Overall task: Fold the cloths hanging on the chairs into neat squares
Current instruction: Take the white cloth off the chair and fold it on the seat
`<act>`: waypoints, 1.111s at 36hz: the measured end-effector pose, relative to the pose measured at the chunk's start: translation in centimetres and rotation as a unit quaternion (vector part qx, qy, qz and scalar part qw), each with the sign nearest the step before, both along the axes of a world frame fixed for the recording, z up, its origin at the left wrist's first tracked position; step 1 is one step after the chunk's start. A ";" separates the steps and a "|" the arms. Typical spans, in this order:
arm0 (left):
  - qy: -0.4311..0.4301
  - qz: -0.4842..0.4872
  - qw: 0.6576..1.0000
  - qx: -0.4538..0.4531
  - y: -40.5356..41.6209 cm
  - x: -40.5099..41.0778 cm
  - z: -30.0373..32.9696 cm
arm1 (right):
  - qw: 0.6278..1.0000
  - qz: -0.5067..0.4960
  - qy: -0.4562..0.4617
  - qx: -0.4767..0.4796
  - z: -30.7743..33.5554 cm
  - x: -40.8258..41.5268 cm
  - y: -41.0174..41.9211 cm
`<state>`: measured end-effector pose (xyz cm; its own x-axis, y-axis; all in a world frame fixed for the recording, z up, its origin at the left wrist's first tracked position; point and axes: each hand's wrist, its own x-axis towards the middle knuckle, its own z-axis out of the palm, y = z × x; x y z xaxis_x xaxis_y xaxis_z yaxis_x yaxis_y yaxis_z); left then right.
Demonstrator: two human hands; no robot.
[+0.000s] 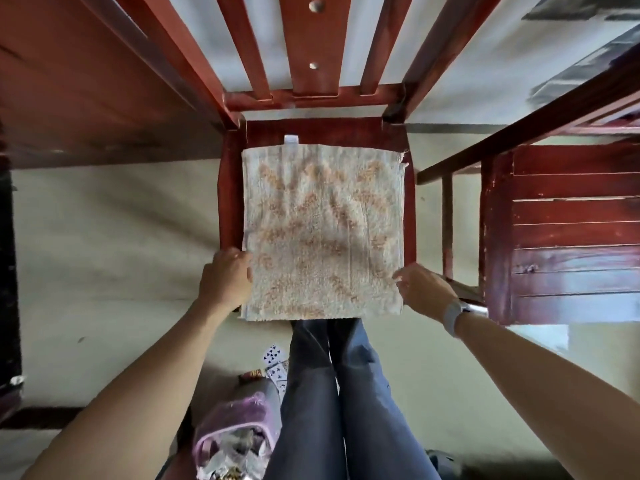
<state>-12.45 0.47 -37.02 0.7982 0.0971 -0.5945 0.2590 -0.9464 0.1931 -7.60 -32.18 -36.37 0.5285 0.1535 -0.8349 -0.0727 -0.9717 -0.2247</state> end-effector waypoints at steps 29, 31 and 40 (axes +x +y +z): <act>-0.103 -0.010 0.995 0.008 3.2 18.4 -6.6 | 0.969 -0.077 -0.234 -0.005 -6.9 18.2 6.0; -0.091 0.001 0.996 0.005 3.3 18.7 -6.7 | 0.967 -0.081 -0.242 0.022 -6.6 18.0 5.8; -0.127 -0.064 0.990 0.021 2.9 18.6 -6.1 | 0.945 -0.066 -0.294 0.128 -5.2 15.7 4.7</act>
